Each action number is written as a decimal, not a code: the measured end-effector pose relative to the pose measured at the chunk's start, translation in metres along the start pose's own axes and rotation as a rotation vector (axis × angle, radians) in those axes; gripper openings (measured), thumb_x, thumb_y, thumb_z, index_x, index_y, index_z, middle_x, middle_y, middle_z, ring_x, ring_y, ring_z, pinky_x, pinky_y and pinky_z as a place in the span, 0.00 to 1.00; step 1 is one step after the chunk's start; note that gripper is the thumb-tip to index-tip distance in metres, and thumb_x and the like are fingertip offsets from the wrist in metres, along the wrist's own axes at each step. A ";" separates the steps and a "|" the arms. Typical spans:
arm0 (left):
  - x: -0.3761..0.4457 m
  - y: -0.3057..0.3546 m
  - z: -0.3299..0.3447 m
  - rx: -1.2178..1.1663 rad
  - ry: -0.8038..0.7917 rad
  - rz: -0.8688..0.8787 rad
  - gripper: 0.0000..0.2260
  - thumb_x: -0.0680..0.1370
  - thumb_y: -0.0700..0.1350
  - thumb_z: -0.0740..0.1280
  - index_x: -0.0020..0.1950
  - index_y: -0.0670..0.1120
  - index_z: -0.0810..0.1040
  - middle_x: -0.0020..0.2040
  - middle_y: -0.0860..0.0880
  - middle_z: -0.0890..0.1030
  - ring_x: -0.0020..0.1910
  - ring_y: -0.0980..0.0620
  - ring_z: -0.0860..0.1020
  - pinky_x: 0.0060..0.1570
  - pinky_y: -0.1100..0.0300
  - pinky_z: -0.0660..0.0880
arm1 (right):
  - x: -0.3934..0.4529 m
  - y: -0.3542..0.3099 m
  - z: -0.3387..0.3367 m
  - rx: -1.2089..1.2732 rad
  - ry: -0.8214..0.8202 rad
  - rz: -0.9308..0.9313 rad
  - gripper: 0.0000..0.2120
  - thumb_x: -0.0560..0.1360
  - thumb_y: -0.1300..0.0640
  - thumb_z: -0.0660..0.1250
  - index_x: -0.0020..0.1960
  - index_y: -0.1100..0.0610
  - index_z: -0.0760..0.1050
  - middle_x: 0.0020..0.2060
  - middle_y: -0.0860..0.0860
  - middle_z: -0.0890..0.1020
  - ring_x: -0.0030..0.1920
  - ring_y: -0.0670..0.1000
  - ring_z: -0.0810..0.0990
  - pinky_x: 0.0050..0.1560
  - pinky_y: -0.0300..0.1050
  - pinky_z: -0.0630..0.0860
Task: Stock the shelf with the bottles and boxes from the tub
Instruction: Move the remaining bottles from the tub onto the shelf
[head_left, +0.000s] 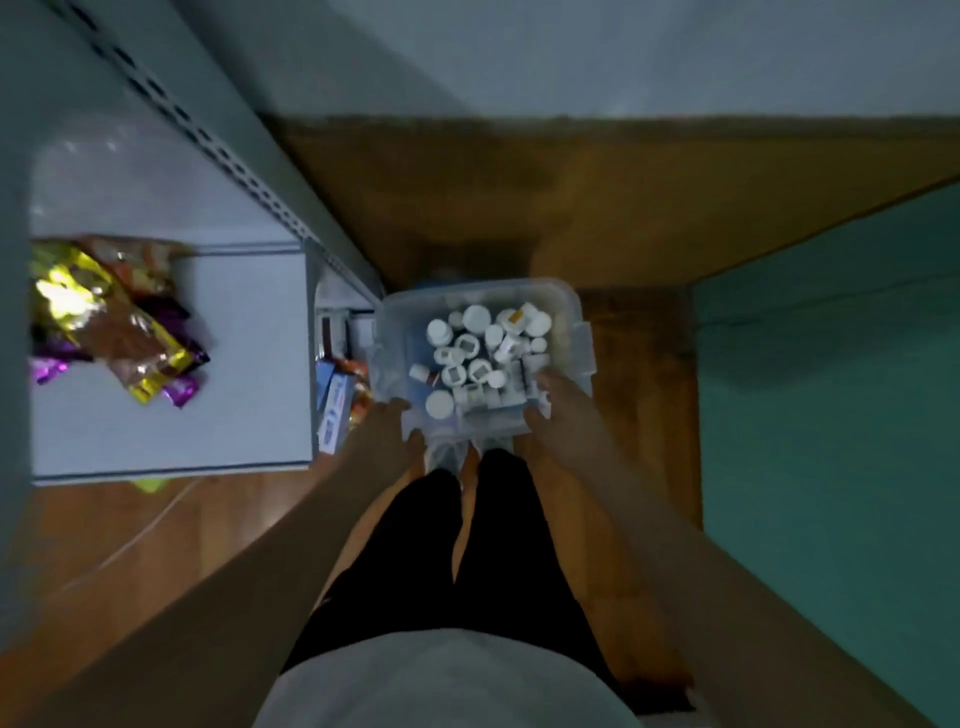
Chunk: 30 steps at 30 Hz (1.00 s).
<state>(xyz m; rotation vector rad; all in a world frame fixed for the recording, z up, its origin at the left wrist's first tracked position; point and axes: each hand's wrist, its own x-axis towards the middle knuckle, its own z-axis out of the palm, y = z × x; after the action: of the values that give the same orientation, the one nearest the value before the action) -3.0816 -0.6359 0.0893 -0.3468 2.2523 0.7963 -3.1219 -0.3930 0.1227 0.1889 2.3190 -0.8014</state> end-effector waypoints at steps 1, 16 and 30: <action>0.007 -0.003 0.006 -0.016 0.002 -0.027 0.28 0.71 0.52 0.62 0.64 0.35 0.75 0.57 0.34 0.79 0.55 0.36 0.79 0.54 0.51 0.74 | 0.016 0.004 0.010 -0.029 -0.049 -0.013 0.24 0.80 0.55 0.64 0.74 0.62 0.66 0.69 0.60 0.72 0.68 0.59 0.71 0.65 0.46 0.66; 0.144 -0.014 0.102 0.071 -0.116 -0.253 0.34 0.74 0.52 0.72 0.75 0.49 0.61 0.62 0.39 0.70 0.60 0.37 0.75 0.58 0.48 0.73 | 0.190 0.049 0.118 -0.459 -0.181 -0.206 0.21 0.77 0.50 0.66 0.68 0.54 0.69 0.62 0.55 0.76 0.61 0.58 0.76 0.55 0.52 0.74; 0.112 -0.003 0.040 -0.342 -0.010 -0.285 0.19 0.73 0.46 0.75 0.60 0.48 0.74 0.53 0.46 0.80 0.51 0.46 0.77 0.47 0.57 0.72 | 0.163 0.036 0.053 -0.082 -0.109 -0.205 0.12 0.73 0.48 0.68 0.43 0.57 0.73 0.36 0.49 0.77 0.38 0.47 0.75 0.38 0.44 0.67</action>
<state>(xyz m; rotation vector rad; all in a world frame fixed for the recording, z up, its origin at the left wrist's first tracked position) -3.1382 -0.6142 -0.0135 -0.8021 1.9927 1.0230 -3.2053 -0.4077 -0.0302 -0.1281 2.2866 -0.7930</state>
